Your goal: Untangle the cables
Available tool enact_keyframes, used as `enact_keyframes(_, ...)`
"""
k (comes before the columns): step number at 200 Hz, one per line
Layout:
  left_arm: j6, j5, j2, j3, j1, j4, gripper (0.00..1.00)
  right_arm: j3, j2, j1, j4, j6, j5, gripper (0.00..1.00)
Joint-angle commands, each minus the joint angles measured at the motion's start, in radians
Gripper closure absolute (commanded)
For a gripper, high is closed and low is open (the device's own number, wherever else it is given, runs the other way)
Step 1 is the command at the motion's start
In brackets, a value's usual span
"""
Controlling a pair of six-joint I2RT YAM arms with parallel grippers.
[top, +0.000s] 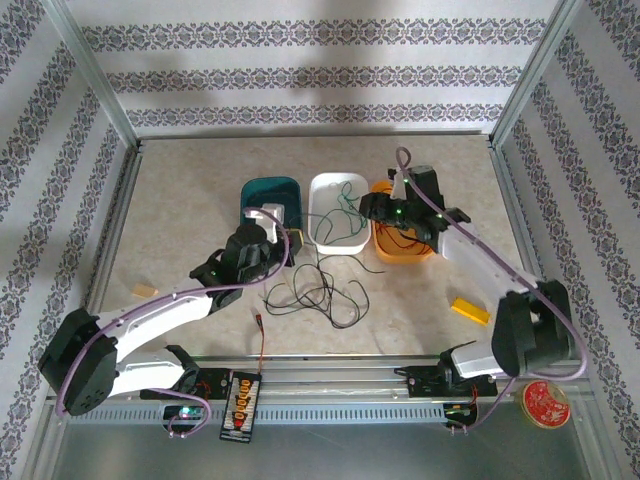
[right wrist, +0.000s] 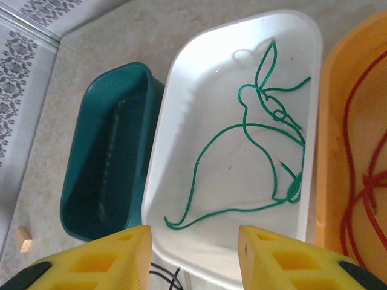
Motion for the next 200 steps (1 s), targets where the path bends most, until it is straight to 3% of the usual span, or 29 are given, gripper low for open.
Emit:
enact_keyframes(1,0.037,0.079,-0.004,0.088,0.015,-0.026,1.0,-0.065,-0.089,-0.001,-0.025,-0.036,0.047,0.58)
enact_keyframes(69,0.084,0.168,0.067,0.325,0.015,0.027,1.0,-0.179,-0.275,-0.01,-0.065,-0.051,0.087,0.58)
enact_keyframes(98,0.146,0.102,0.059,0.42,0.016,-0.022,1.0,-0.188,-0.311,-0.022,-0.079,-0.058,0.101,0.58)
enact_keyframes(126,0.179,-0.029,0.026,0.454,0.02,-0.051,1.0,-0.191,-0.322,-0.032,-0.083,-0.067,0.108,0.58)
enact_keyframes(157,0.155,-0.06,0.001,0.447,0.082,-0.061,1.0,-0.194,-0.319,-0.035,-0.084,-0.076,0.114,0.58)
enact_keyframes(180,0.075,0.007,0.009,0.43,0.152,-0.047,1.0,-0.199,-0.322,-0.038,-0.083,-0.079,0.119,0.59)
enact_keyframes(200,0.063,0.037,0.029,0.433,0.163,-0.072,1.0,-0.206,-0.328,-0.041,-0.083,-0.08,0.125,0.58)
